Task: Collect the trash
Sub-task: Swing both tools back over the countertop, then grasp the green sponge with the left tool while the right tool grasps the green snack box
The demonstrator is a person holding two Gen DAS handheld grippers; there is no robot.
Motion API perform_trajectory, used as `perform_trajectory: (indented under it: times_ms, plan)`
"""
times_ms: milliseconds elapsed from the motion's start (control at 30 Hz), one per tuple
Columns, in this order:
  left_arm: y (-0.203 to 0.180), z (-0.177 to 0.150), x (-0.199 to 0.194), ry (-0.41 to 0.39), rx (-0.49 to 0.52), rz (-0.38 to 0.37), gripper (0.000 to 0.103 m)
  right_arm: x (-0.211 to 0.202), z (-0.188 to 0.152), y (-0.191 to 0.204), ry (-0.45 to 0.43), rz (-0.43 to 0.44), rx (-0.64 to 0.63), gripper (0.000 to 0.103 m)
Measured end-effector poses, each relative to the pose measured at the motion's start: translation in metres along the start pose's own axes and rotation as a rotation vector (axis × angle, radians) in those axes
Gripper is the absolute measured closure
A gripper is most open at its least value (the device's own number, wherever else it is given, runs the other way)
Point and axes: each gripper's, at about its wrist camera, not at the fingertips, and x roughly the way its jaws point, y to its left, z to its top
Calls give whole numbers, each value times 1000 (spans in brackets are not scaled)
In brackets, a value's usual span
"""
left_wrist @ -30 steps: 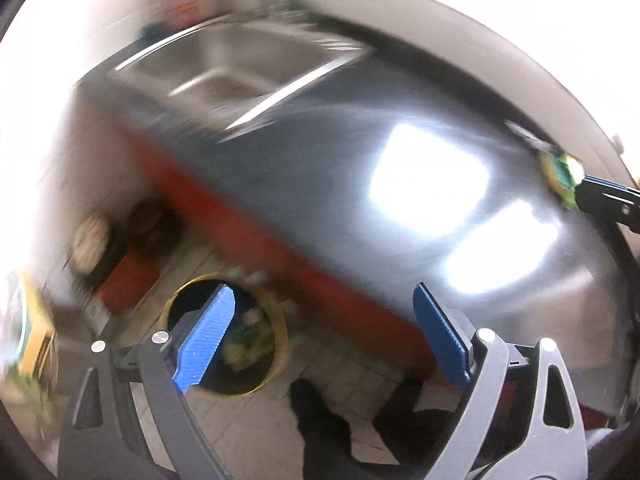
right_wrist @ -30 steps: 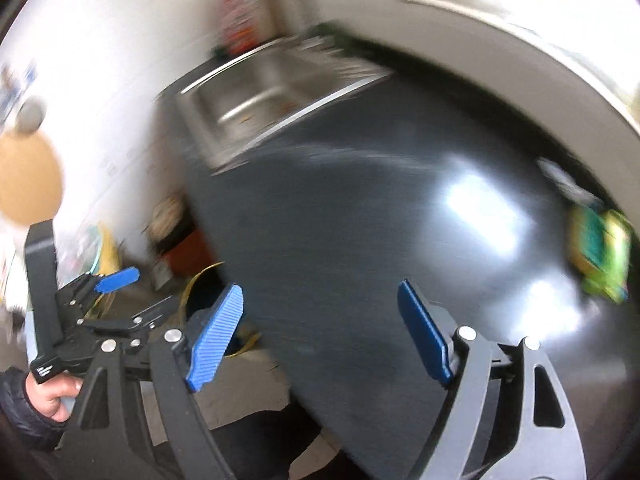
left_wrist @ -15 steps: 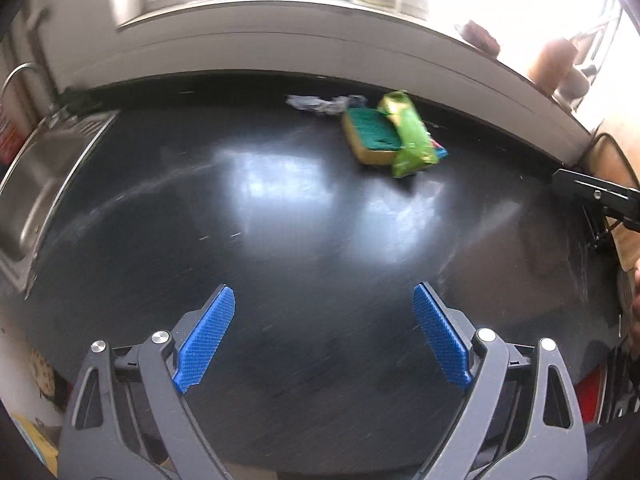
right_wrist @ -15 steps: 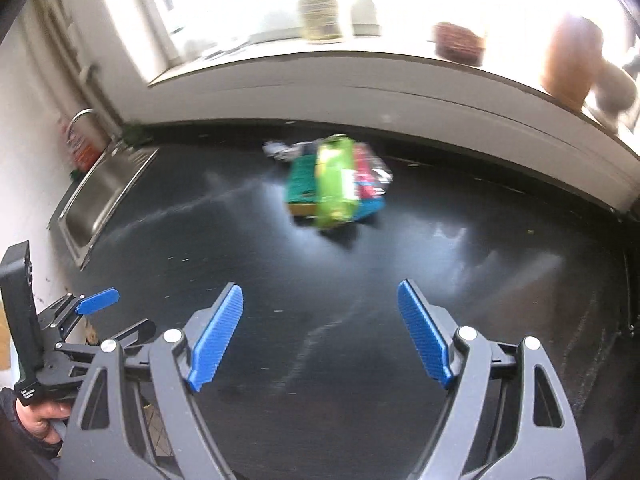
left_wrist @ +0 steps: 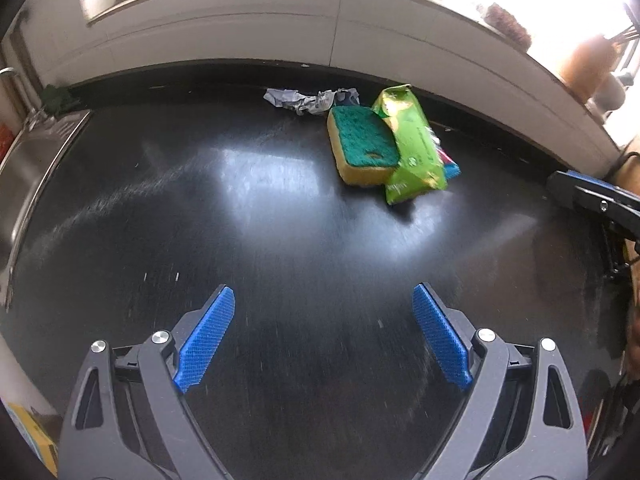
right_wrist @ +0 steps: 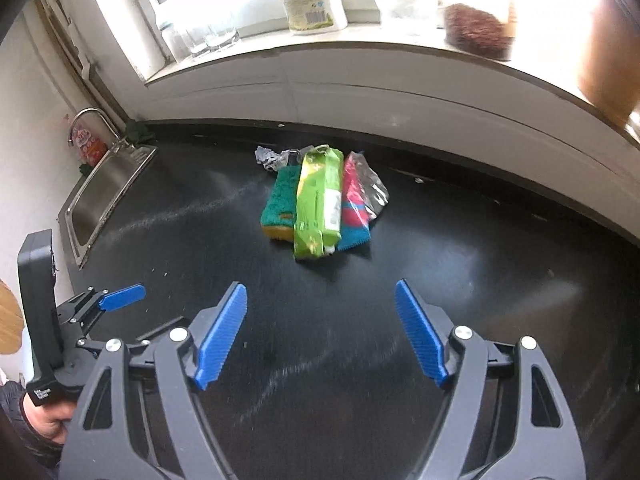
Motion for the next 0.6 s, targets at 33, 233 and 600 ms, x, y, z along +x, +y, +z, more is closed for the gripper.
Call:
perform_trajectory:
  times_ms: [33, 233, 600]
  plan:
    - [1, 8, 8, 4, 2, -5, 15, 11, 9, 0, 7, 7, 1, 31]
    - [10, 57, 55, 19, 12, -39, 15, 77, 51, 0, 62, 8, -5, 35]
    - [14, 110, 113, 49, 29, -104, 15, 135, 72, -5, 144, 21, -7, 59]
